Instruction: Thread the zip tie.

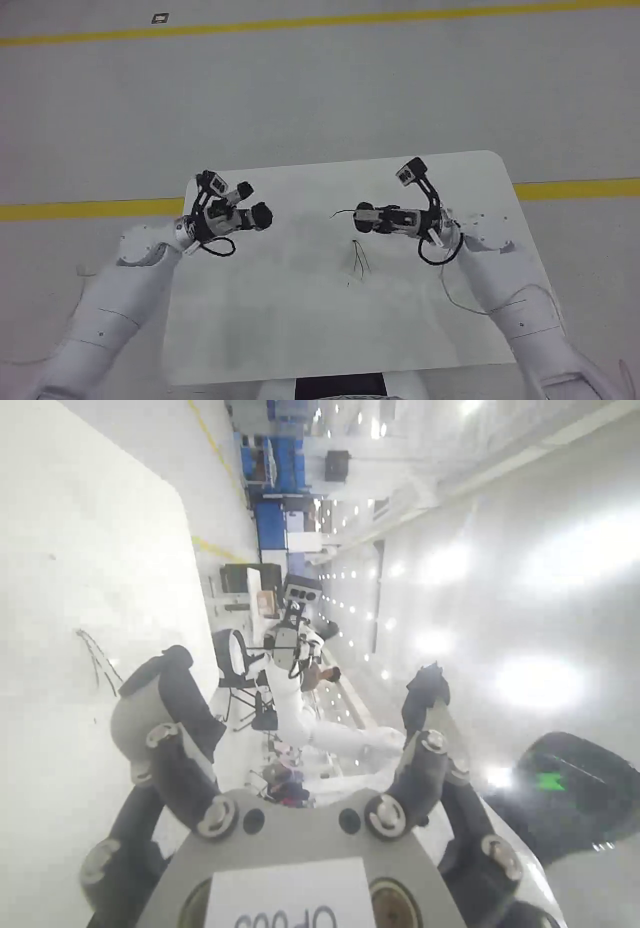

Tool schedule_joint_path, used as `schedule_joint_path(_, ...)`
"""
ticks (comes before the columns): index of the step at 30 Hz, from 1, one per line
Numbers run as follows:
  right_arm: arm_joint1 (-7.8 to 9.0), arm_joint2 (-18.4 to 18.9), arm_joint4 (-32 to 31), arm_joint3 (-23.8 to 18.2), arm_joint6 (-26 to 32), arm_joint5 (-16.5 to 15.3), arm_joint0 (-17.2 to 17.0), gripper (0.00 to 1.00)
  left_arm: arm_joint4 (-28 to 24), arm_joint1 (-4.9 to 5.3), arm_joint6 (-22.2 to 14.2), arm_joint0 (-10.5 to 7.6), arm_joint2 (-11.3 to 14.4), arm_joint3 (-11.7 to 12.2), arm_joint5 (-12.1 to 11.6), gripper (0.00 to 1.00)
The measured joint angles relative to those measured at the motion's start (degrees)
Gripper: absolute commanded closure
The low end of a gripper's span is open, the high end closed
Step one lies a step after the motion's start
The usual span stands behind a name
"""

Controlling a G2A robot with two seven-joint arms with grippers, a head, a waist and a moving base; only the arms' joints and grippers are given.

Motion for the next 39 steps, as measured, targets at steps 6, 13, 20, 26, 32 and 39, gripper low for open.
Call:
schedule_joint_path(6, -1.96, -0.7, 5.2, 2.2, 2.3, 0.0, 1.4, 1.0, -2.7, -3.01, -8.2, 0.46, -1.9, 2.3, 0.0, 0.0)
schedule_joint_path(13, -1.96, -0.7, 5.1, 2.2, 2.3, 0.0, 1.4, 1.0, -2.7, -2.94, -7.9, 0.45, -1.9, 2.2, 0.0, 0.0)
schedule_joint_path(20, -1.96, -0.7, 5.0, 2.1, 2.2, 0.0, 1.3, 1.0, -2.7, -2.94, -7.9, 0.45, -1.9, 2.2, 0.0, 0.0)
schedule_joint_path(26, -2.18, -2.9, 8.5, 0.3, 4.8, 0.0, 0.8, 1.0, 0.7, -3.03, -13.8, -0.18, -1.0, 0.2, 0.0, 0.0)
schedule_joint_path(32, -3.37, -8.3, 13.5, 1.7, 6.7, 0.0, 2.6, 1.0, -3.3, -3.64, -13.7, -0.88, 2.8, -0.9, 0.0, 0.0)
schedule_joint_path(39, -4.52, -13.6, 14.1, 3.0, 6.7, 0.0, 4.3, 1.0, -3.5, -3.8, -13.7, -3.24, 7.5, -1.3, 0.0, 0.0)
